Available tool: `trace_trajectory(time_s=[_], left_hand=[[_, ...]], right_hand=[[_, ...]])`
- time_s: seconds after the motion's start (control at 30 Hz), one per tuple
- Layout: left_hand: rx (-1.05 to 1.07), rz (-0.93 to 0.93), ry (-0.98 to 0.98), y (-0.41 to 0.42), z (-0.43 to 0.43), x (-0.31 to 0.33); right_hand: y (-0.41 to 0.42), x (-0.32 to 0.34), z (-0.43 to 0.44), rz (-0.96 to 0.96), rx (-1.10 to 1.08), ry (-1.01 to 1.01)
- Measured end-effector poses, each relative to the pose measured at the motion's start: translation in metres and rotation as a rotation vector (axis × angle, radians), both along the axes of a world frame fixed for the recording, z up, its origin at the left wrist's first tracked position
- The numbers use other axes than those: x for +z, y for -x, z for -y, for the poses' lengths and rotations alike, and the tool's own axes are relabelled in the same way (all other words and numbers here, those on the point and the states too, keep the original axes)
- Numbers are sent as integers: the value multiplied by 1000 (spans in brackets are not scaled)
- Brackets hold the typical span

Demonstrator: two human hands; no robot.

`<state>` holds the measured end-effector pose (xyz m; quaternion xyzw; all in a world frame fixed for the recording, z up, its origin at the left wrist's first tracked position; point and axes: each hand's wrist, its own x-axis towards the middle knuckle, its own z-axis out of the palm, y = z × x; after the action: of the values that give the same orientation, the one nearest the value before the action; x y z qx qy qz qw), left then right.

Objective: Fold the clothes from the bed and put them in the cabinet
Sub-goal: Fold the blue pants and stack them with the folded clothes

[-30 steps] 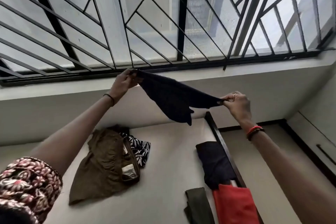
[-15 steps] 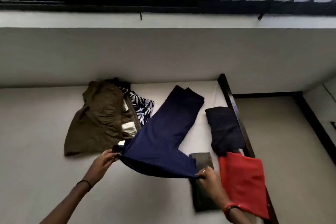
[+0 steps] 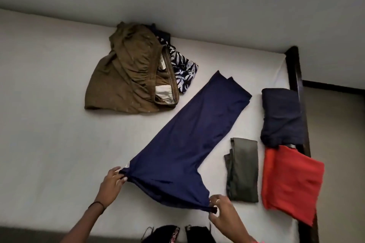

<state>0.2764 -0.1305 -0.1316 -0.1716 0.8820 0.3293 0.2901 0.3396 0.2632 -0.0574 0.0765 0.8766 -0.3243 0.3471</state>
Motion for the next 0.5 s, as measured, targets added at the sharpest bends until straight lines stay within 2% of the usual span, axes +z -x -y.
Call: trace_trajectory(time_s=[0.17, 0.4, 0.5], left_hand=[[85, 17, 5, -2, -2, -15], [339, -19, -64, 21, -10, -23], [370, -21, -48, 35, -10, -25]], right_hand=[[100, 14, -4, -47, -97, -13], [246, -7, 20, -174, -6, -66], [289, -23, 31, -182, 39, -99]])
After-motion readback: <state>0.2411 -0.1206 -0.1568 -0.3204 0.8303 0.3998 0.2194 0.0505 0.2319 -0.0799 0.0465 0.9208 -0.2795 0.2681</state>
